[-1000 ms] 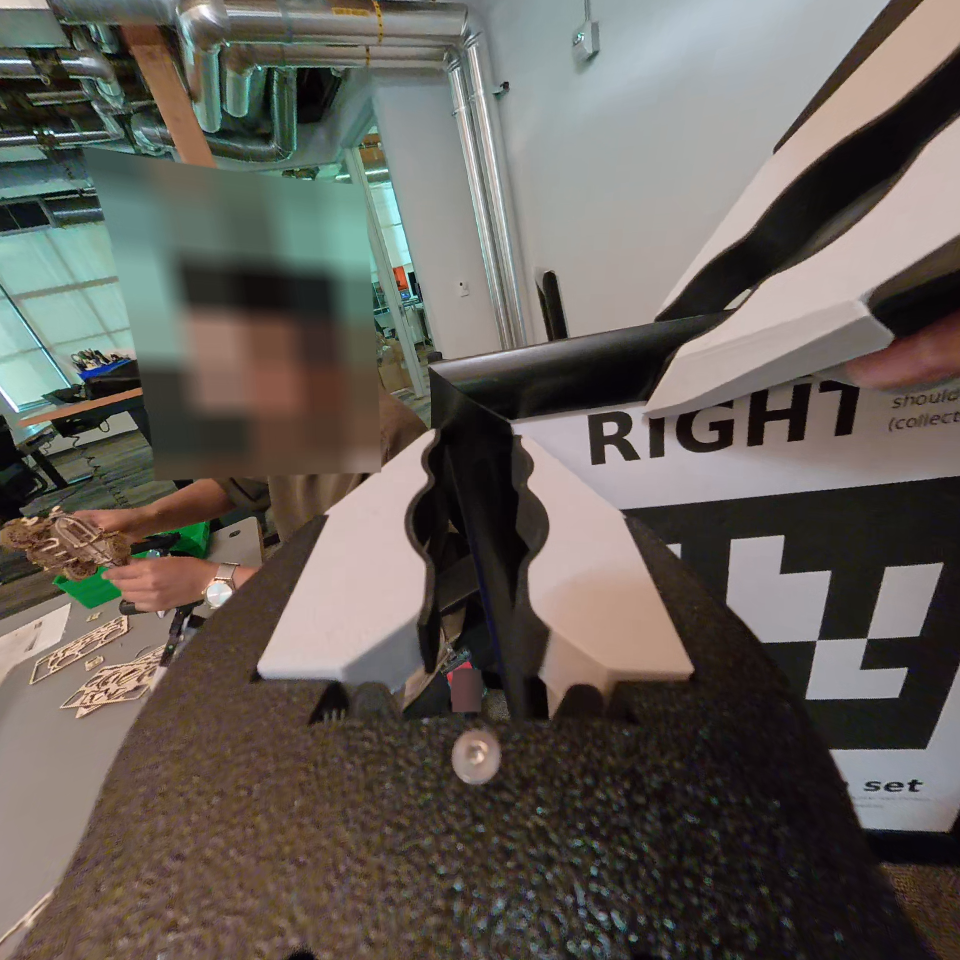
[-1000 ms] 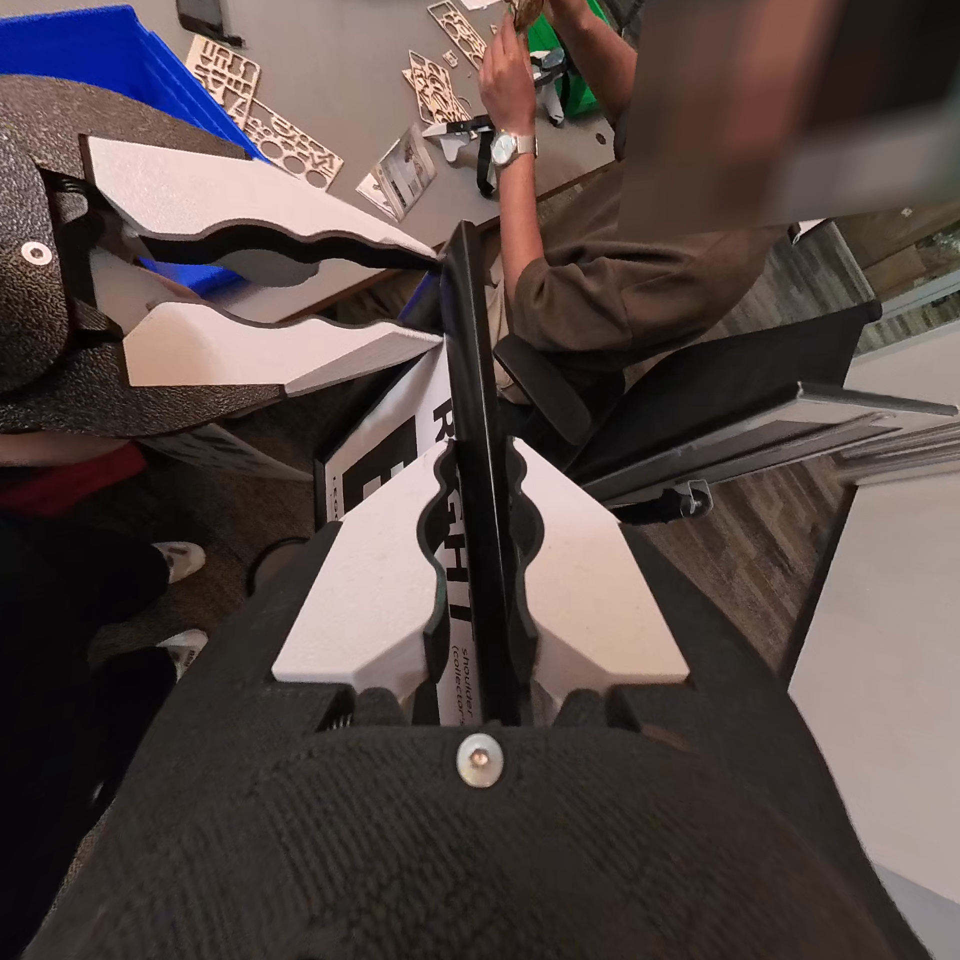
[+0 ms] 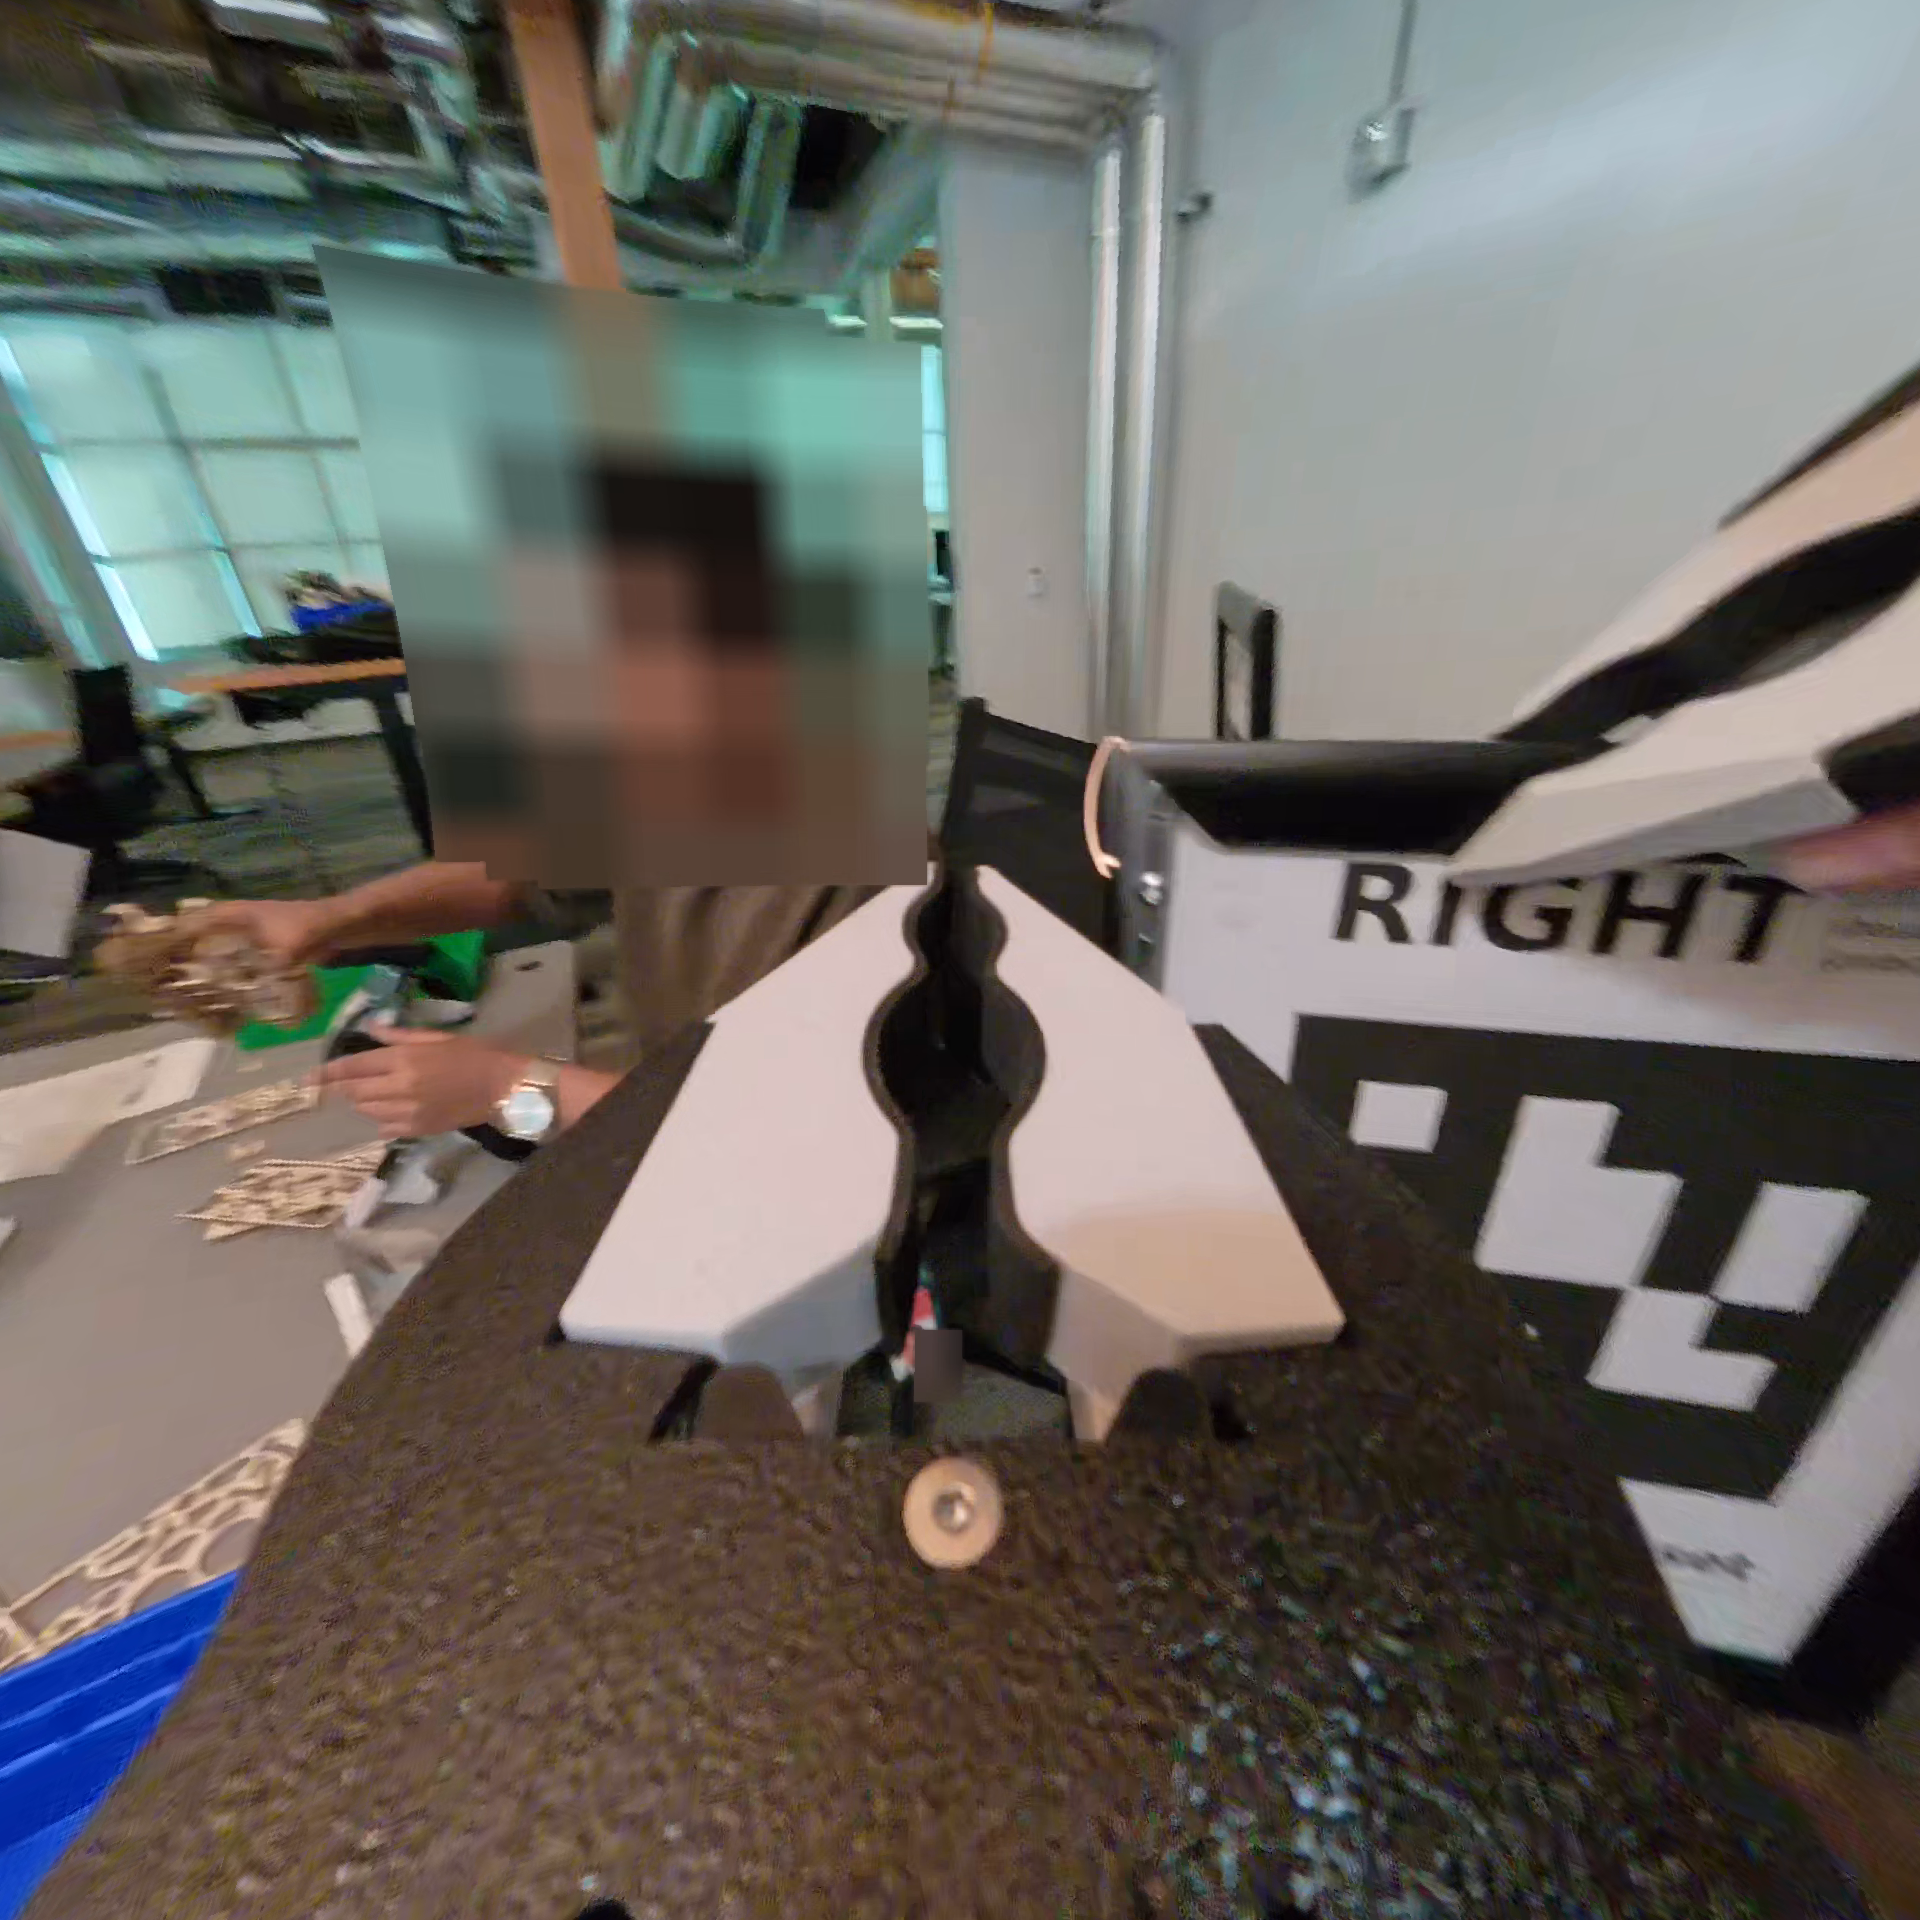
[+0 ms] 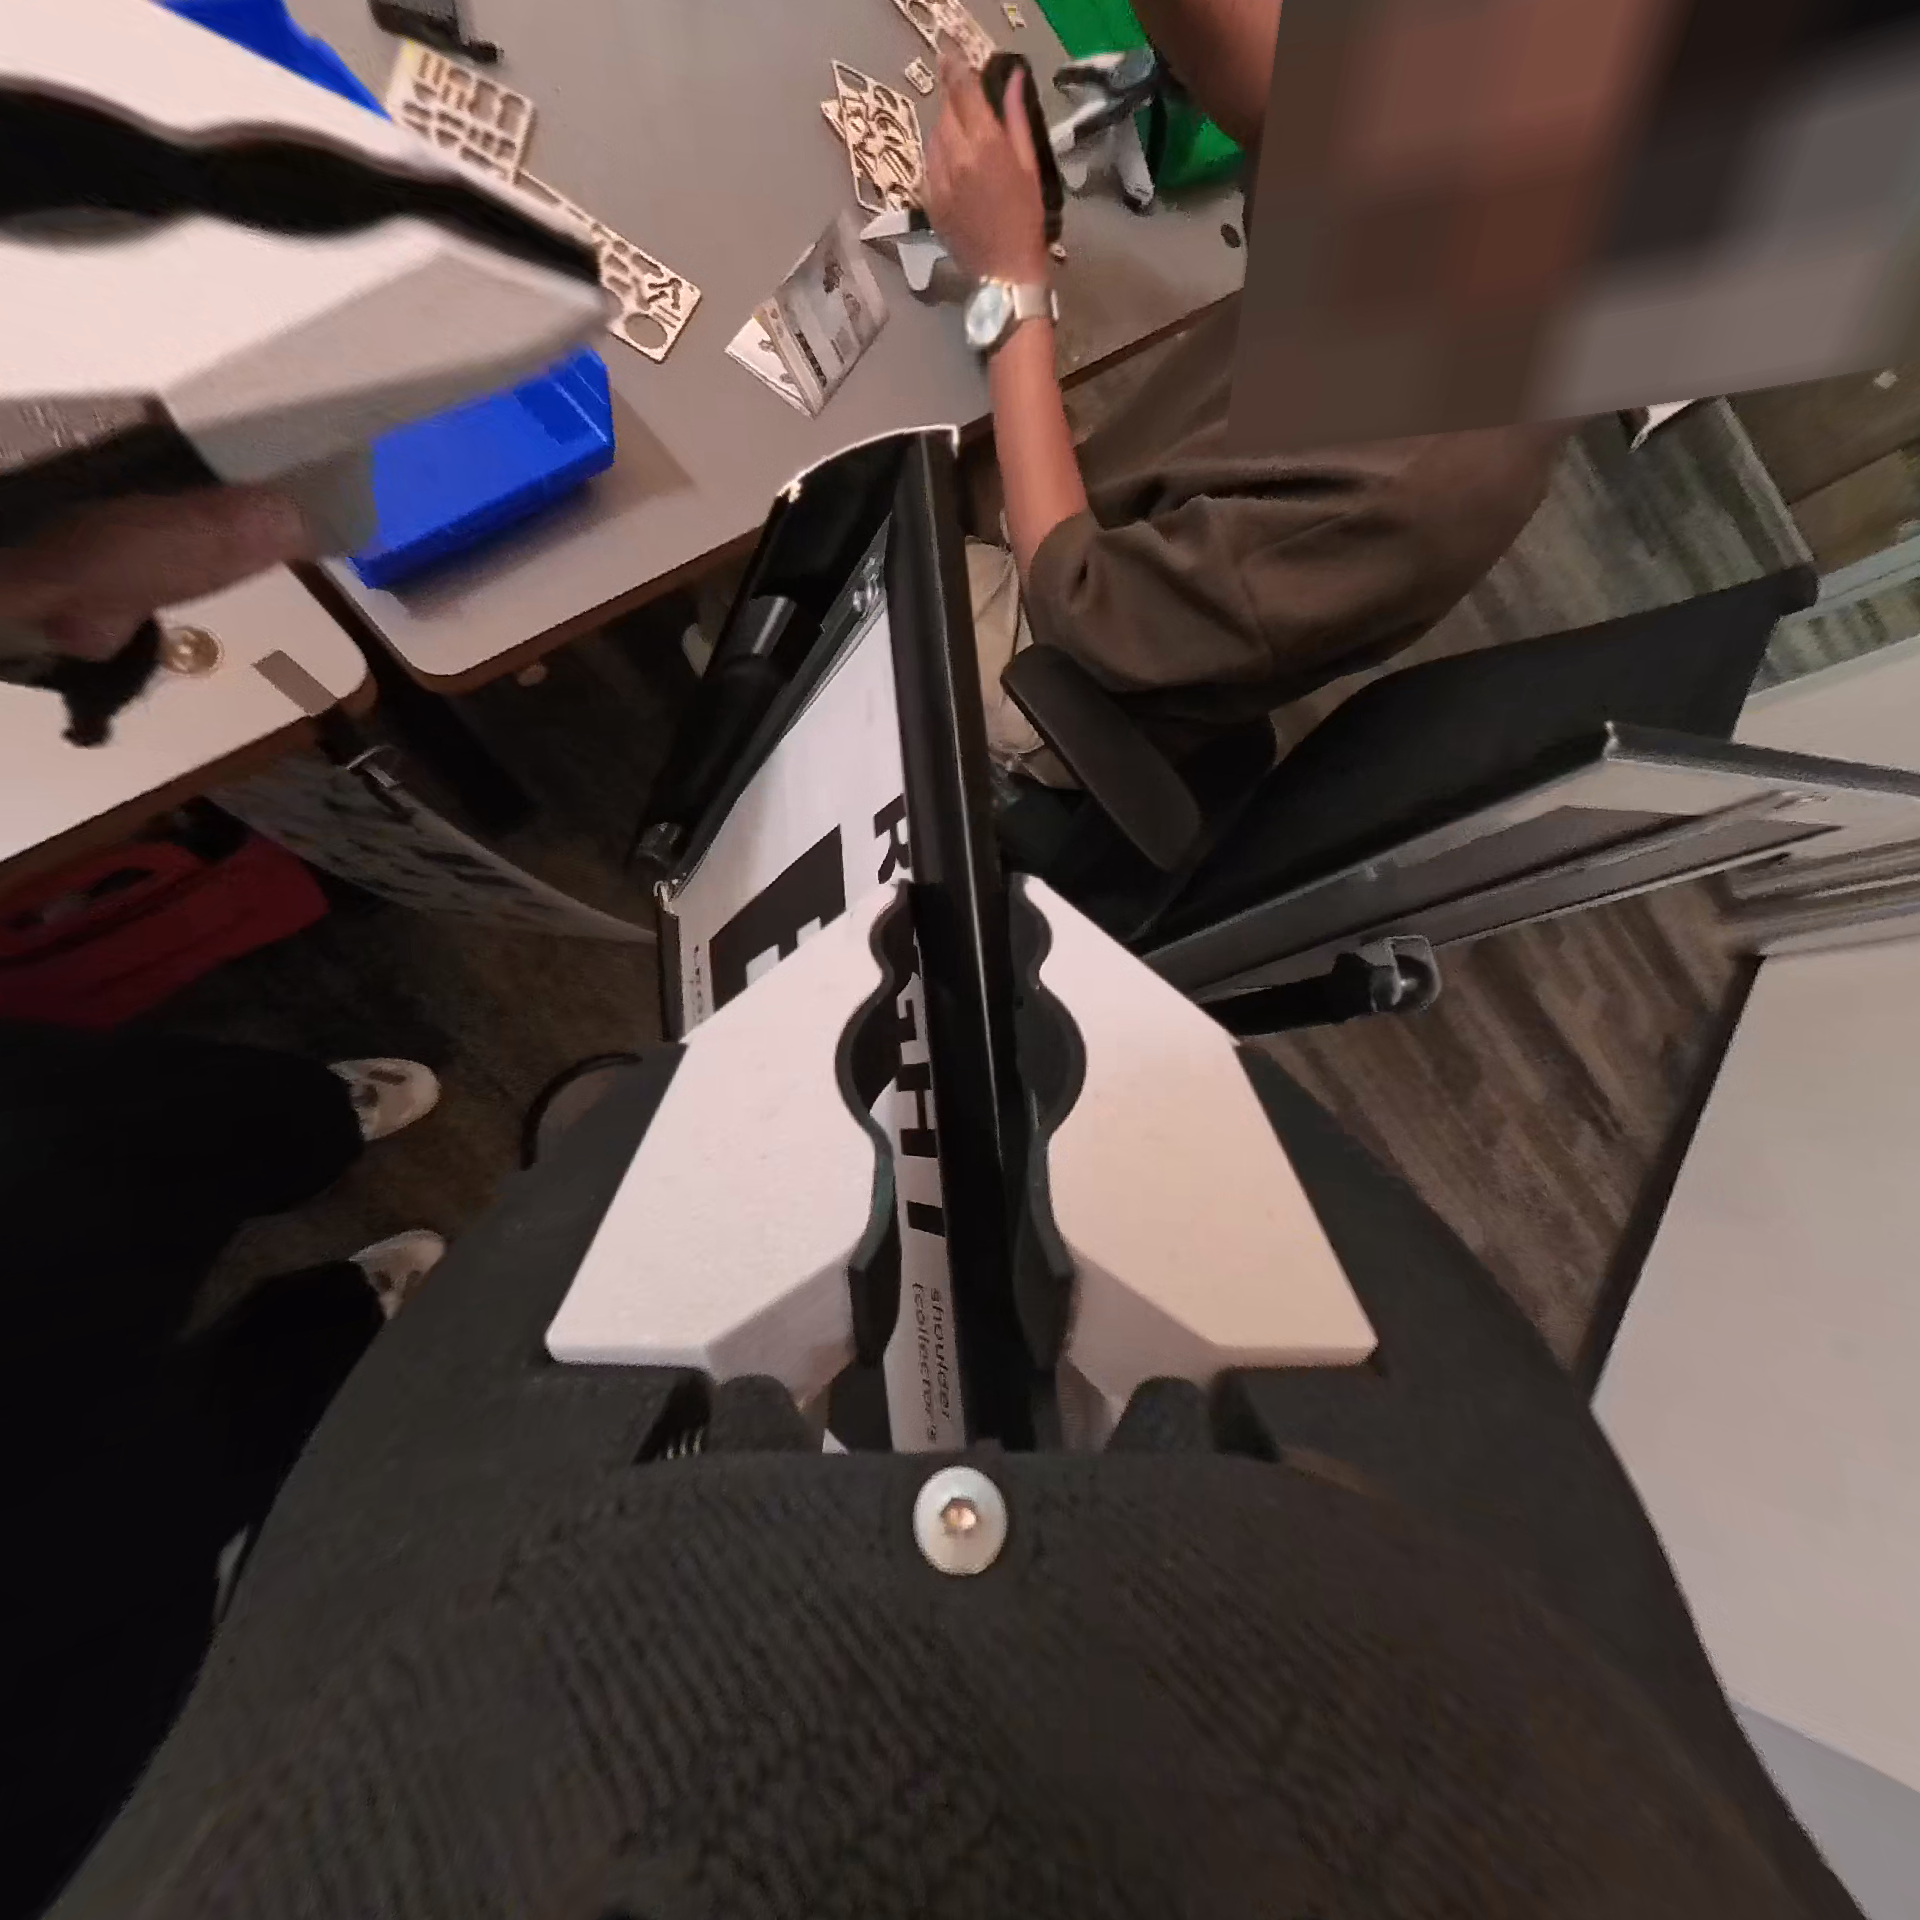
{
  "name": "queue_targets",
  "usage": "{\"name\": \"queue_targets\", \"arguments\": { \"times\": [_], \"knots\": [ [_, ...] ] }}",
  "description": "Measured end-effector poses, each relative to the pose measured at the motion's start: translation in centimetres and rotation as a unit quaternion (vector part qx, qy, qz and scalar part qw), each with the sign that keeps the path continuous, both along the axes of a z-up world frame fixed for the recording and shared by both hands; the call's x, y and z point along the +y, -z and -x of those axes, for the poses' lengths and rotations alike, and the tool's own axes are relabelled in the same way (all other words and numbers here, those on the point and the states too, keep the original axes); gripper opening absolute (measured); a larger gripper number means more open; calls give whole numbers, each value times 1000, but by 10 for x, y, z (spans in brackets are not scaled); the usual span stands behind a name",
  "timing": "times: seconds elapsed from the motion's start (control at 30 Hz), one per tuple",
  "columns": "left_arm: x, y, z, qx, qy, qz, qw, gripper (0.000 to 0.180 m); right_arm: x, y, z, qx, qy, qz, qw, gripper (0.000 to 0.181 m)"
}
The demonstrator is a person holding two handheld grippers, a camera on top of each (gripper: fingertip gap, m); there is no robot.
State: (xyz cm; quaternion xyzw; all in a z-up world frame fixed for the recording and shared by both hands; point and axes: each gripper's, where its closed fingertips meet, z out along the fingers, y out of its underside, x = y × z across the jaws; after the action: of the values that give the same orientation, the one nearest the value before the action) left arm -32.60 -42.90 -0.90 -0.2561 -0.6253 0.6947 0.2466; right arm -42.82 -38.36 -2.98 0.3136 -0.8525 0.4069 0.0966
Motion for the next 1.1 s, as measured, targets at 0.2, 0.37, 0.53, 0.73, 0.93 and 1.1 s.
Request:
{"name": "queue_targets", "arguments": {
  "times": [0.2,0.37,0.53,0.73,0.93,1.1],
  "knots": [
    [7,43,30,-37,133,-71,988,35,10,0,4,-4,-3,1,1000,16],
    [8,60,49,-88,183,-41,978,6,10,-1,4,16,-8,15,1000,17],
    [35,19,38,-105,107,73,986,5,14,-1,6,18,-9,17,1000,16],
    [41,-18,47,130,201,-122,963,14,16,-1,5,16,-16,10,1000,20],
    [26,-12,57,175,234,-183,939,27,18,-1,4,22,-16,12,1000,20],
    [44,-14,61,111,221,-162,955,28,18,-1,4,19,-14,12,1000,19]
  ]
}}
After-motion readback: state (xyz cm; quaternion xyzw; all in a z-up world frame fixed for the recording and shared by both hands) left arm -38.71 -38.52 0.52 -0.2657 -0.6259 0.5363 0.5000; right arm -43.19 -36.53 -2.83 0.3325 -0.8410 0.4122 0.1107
